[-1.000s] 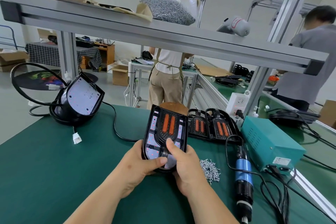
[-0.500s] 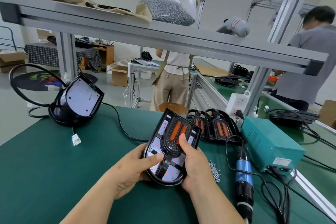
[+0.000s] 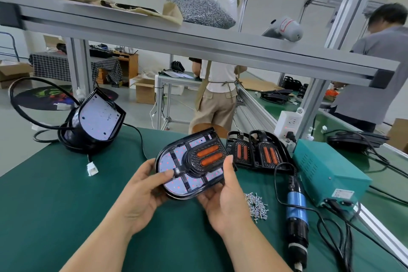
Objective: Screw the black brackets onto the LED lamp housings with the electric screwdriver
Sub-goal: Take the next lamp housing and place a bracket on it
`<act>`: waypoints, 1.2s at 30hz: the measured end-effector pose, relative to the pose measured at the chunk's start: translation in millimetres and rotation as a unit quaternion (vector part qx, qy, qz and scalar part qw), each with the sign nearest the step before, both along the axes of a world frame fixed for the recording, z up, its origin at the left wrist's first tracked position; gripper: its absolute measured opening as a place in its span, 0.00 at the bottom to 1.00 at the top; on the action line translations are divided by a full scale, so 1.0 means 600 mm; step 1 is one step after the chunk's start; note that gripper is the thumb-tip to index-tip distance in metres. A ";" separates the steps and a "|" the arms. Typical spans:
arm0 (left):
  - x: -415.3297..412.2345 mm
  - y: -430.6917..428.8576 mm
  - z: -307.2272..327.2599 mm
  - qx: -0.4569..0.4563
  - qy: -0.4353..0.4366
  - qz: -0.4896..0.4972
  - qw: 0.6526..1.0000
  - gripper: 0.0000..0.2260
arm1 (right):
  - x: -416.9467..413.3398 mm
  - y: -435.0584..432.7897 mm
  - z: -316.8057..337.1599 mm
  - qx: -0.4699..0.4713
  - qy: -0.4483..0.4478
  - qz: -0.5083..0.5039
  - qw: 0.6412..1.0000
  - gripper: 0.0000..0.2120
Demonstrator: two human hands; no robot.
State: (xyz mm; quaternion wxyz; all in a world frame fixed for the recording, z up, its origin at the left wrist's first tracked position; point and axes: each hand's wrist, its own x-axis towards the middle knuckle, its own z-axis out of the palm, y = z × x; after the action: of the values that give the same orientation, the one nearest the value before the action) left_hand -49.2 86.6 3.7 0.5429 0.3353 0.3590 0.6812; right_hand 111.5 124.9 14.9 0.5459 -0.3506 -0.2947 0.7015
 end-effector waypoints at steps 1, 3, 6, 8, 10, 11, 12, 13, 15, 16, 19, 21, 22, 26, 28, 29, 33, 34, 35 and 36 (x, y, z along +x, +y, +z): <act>-0.006 0.000 0.001 0.002 -0.015 -0.004 1.000 0.13 | -0.002 0.001 -0.003 -0.020 -0.006 -0.006 1.000 0.31; -0.015 -0.001 0.000 0.001 -0.042 -0.004 0.999 0.11 | 0.001 0.007 -0.004 -0.046 -0.011 -0.021 0.999 0.31; -0.028 -0.002 0.000 -0.015 -0.080 0.000 0.997 0.13 | 0.018 0.015 0.005 -0.021 -0.023 -0.017 0.999 0.33; -0.031 -0.003 0.001 -0.036 -0.090 -0.003 0.995 0.16 | 0.025 0.013 0.009 -0.018 -0.022 0.057 0.998 0.33; -0.030 -0.003 0.001 -0.049 -0.078 -0.001 0.996 0.19 | 0.027 0.007 0.009 -0.031 -0.023 0.121 0.992 0.28; -0.029 -0.002 0.001 -0.047 -0.070 0.005 0.996 0.19 | 0.028 0.006 0.007 -0.028 -0.024 0.136 0.990 0.25; -0.028 -0.002 0.001 -0.041 -0.061 0.013 0.997 0.18 | 0.030 0.006 0.004 -0.016 -0.025 0.144 0.989 0.22; -0.029 -0.001 0.000 -0.033 -0.051 0.020 0.998 0.18 | 0.033 0.006 0.002 0.000 -0.026 0.149 0.988 0.20; -0.029 -0.002 -0.001 -0.023 -0.038 0.031 0.999 0.19 | 0.036 0.005 0.002 0.035 -0.028 0.166 0.985 0.17; -0.029 -0.003 -0.002 -0.020 -0.034 0.034 0.999 0.20 | 0.037 0.003 0.001 0.045 -0.037 0.171 0.984 0.16; -0.032 -0.004 -0.007 -0.015 -0.016 0.035 0.999 0.25 | 0.033 0.001 -0.004 0.055 -0.083 0.154 0.983 0.17; -0.033 -0.003 -0.007 -0.015 -0.012 0.038 0.999 0.25 | 0.031 0.002 -0.009 0.065 -0.099 0.143 0.983 0.17; -0.034 -0.001 -0.007 -0.016 -0.013 0.039 0.999 0.24 | 0.031 0.003 -0.010 0.069 -0.103 0.139 0.982 0.17; -0.035 -0.001 -0.009 -0.017 -0.022 0.044 0.999 0.23 | 0.030 0.005 -0.013 0.073 -0.105 0.125 0.984 0.18; -0.035 -0.002 -0.008 -0.015 -0.024 0.044 0.999 0.22 | 0.030 0.005 -0.016 0.077 -0.103 0.122 0.984 0.19; -0.034 -0.002 -0.008 -0.015 -0.025 0.043 0.999 0.22 | 0.029 0.005 -0.016 0.080 -0.103 0.121 0.984 0.20; -0.033 -0.005 -0.006 -0.023 -0.031 0.040 0.998 0.26 | 0.028 0.005 -0.016 0.091 -0.103 0.116 0.984 0.24; -0.033 -0.006 -0.005 -0.024 -0.034 0.036 0.998 0.27 | 0.028 0.006 -0.016 0.097 -0.101 0.116 0.983 0.25; -0.033 -0.006 -0.004 -0.025 -0.035 0.032 0.999 0.28 | 0.028 0.007 -0.016 0.102 -0.100 0.114 0.983 0.25; -0.032 -0.007 -0.002 -0.028 -0.031 0.030 0.999 0.29 | 0.028 0.007 -0.016 0.106 -0.101 0.110 0.983 0.25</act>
State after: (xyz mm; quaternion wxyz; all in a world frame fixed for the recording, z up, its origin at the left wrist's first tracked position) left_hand -68.5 82.4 2.7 0.5422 0.2879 0.3706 0.6970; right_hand 128.0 129.1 5.5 0.4670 -0.3251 -0.4579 0.6830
